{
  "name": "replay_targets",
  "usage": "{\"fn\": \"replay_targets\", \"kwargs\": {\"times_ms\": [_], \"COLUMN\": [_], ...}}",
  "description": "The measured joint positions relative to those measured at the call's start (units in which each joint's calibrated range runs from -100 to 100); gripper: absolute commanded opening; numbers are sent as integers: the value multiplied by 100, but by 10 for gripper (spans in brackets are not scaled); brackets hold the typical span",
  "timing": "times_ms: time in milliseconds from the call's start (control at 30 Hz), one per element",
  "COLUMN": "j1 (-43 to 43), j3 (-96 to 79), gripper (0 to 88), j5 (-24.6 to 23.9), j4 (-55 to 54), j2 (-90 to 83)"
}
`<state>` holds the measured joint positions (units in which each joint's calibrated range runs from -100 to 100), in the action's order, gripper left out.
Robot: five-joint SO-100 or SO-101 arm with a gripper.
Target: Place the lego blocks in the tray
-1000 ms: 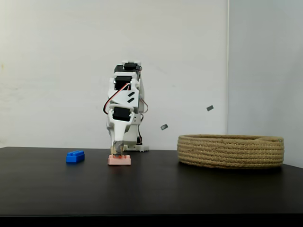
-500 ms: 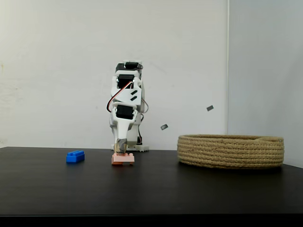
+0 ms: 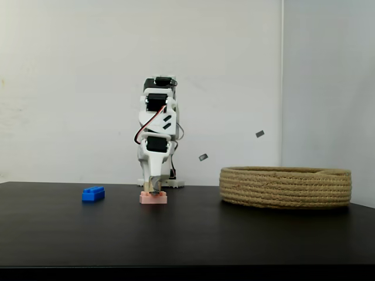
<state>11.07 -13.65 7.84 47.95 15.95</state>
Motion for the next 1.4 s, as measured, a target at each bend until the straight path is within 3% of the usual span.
{"fn": "replay_targets", "kwargs": {"times_ms": [167, 367, 800, 1200, 1400], "j1": [0, -65, -163, -635, -1645], "j3": [168, 300, 371, -1158, -1096], "gripper": [211, 75, 0, 0, 1], "j5": [0, 0, -542, -1006, -1328], "j4": [195, 471, 926, 1486, 2127], "j2": [119, 246, 170, -3011, -4707]}}
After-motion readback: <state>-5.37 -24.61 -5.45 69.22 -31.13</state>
